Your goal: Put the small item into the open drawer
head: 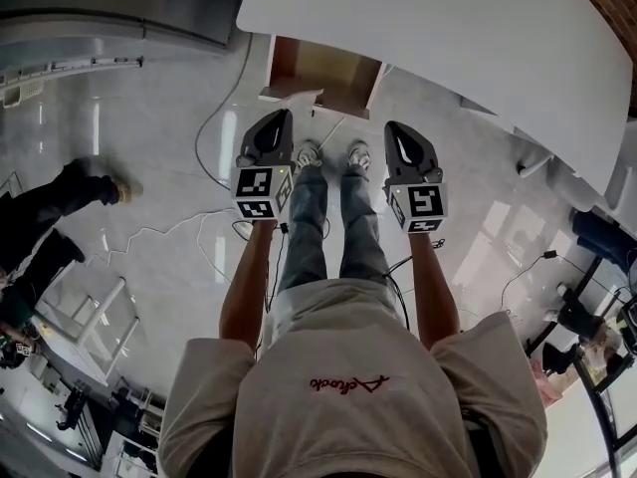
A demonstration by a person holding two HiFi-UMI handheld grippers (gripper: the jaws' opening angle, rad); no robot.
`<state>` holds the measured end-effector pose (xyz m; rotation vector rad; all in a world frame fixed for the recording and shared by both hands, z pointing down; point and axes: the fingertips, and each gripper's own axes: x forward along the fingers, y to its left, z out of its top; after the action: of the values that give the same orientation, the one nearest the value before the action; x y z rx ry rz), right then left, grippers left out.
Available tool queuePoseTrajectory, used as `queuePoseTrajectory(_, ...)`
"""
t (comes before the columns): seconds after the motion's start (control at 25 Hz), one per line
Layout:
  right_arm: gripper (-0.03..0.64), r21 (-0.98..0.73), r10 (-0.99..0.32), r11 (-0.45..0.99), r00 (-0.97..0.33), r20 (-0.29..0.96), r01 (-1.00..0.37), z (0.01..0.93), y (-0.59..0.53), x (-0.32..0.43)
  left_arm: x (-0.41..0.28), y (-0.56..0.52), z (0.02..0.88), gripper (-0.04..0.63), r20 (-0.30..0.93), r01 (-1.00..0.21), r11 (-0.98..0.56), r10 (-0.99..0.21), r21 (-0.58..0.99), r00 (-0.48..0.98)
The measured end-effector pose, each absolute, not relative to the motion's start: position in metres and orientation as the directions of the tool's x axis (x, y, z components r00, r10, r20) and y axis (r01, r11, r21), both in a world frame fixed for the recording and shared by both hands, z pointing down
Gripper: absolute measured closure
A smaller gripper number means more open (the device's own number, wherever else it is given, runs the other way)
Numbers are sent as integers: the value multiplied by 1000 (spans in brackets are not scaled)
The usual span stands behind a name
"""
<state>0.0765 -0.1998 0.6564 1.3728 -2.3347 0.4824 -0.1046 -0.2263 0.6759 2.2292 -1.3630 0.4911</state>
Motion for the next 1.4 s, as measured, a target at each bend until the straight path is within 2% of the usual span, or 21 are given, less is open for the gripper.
queuePoseTrajectory(0.48, 604, -135, -717, 425, -424, 553, -895, 706, -172, 87, -92, -227, 732, 588, 574, -884, -416, -678, 215, 459)
queuePoseTrajectory(0.96, 604, -163, -698, 395, -411, 586, -904, 733, -162, 107, -66, -272, 779, 588, 609, -864, -465, -633, 194, 478)
queuePoseTrajectory(1.2, 604, -171, -690, 373, -396, 606, -912, 742, -161, 119, -48, -294, 798, 588, 645, -813, -571, -580, 114, 498)
queuePoseTrajectory(1.4, 604, -181, -685, 364, -394, 613, -914, 744, -159, 126, -37, -303, 816, 588, 717, -718, -696, -513, -24, 472)
